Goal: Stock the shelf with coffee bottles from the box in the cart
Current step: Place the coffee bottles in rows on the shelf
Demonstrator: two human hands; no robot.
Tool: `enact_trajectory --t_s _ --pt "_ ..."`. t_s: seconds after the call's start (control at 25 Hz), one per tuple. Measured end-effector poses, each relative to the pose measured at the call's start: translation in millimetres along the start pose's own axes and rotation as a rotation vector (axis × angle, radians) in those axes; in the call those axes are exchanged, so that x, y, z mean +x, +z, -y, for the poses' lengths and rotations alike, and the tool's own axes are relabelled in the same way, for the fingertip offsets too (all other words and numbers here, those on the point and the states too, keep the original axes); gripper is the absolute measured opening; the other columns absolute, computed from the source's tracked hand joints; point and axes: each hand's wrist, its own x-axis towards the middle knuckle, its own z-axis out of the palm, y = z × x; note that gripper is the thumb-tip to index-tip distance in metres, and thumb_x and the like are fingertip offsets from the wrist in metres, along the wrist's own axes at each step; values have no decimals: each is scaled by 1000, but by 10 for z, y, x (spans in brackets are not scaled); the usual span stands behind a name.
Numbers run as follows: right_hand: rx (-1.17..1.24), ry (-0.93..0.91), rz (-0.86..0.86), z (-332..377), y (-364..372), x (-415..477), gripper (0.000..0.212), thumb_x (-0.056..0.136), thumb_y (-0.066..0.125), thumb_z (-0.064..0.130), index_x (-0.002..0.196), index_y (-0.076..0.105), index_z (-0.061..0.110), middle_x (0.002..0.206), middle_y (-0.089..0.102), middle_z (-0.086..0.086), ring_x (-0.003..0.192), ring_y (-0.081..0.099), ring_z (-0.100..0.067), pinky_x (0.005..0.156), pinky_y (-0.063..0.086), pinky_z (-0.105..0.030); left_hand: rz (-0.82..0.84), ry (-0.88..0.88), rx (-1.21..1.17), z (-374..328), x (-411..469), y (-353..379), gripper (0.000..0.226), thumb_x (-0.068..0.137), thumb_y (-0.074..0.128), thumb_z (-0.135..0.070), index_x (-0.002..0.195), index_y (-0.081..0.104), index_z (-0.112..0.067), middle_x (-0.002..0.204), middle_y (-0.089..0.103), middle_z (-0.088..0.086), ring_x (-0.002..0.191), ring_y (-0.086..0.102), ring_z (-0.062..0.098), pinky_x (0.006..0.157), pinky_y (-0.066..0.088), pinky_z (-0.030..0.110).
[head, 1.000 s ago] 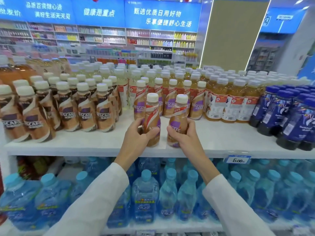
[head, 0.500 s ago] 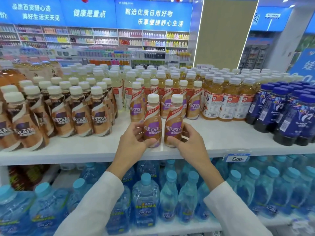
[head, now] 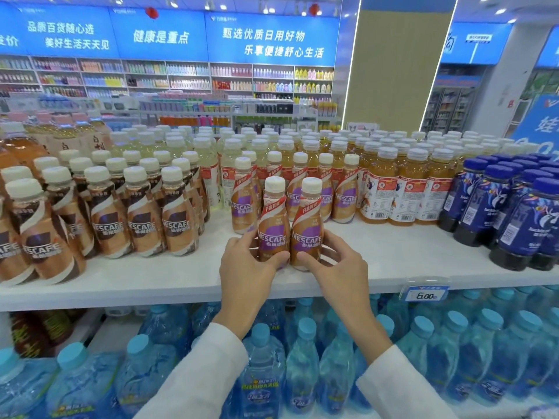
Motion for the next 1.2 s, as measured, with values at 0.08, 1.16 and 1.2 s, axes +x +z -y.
enact_trajectory --t_s 0.08,1.16,1.2 --pt "-42 -9 2 13 61 163 52 76 87 26 124 68 33 99 70 31 94 65 15 74 52 -6 -44 -15 27 -40 117 94 66 73 90 -36 130 62 -23 117 65 -2 104 65 15 88 51 26" --pt "-211 4 34 -113 361 920 64 89 76 33 145 50 17 137 63 -1 122 61 -19 104 53 -40 -156 -113 63 -79 786 646 59 82 84 -28 128 51 -12 130 56 10 119 56 24 87 43 24" --pt "-214 4 34 -114 359 922 64 89 76 33 145 50 17 137 63 -1 123 61 -19 104 53 -41 -153 -116 50 -91 772 634 59 83 84 -29 130 52 -13 131 57 9 119 56 24 90 45 26"
